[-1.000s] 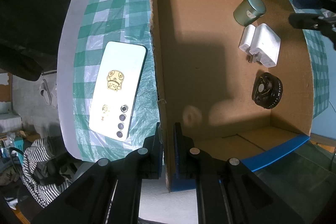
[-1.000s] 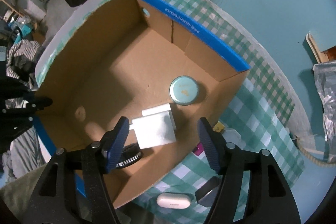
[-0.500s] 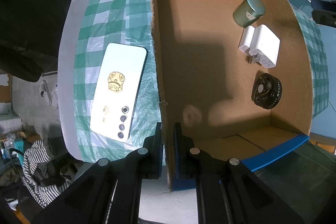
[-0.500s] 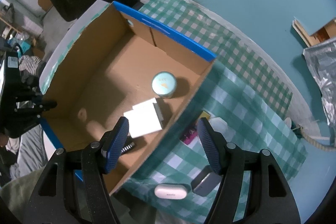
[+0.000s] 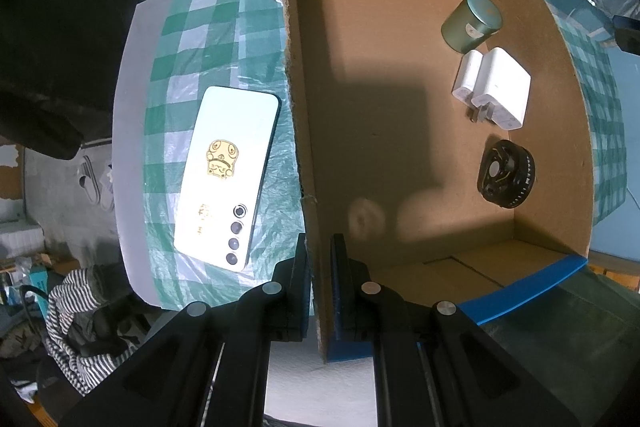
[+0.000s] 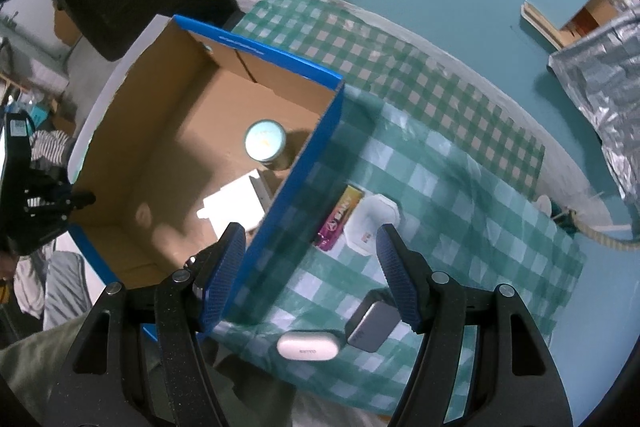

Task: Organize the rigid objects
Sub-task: 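Move the right gripper back to the white octagonal device on the cloth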

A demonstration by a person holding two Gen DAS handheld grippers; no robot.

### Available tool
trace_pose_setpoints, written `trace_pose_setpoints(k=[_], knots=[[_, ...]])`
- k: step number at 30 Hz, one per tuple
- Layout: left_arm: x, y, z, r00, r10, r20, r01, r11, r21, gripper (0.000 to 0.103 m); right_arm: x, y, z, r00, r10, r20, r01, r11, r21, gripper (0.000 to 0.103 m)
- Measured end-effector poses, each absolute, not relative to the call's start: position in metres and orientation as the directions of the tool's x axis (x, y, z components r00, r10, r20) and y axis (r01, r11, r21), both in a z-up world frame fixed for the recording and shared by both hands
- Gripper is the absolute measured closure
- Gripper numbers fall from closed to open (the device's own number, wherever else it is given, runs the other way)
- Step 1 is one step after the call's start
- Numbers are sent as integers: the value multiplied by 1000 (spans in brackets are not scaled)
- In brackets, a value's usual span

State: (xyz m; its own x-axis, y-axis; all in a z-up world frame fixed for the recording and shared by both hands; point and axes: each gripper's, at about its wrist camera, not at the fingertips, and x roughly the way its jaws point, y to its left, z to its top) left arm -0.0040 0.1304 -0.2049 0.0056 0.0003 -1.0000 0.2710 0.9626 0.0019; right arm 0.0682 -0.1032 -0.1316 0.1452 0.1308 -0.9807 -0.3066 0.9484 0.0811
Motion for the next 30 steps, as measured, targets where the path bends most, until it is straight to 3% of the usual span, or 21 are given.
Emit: trace_pose_setpoints(k=[10,30], knots=[[-6,131,-204,6,3,-1000,267,964,4,94,76,-135,-150,114,121,-986,-212,973,95,31],[-8,132,-204,5,2,-1000,261,965,3,94,114,-184,-253,-21,203,-979,133,971,198,30]])
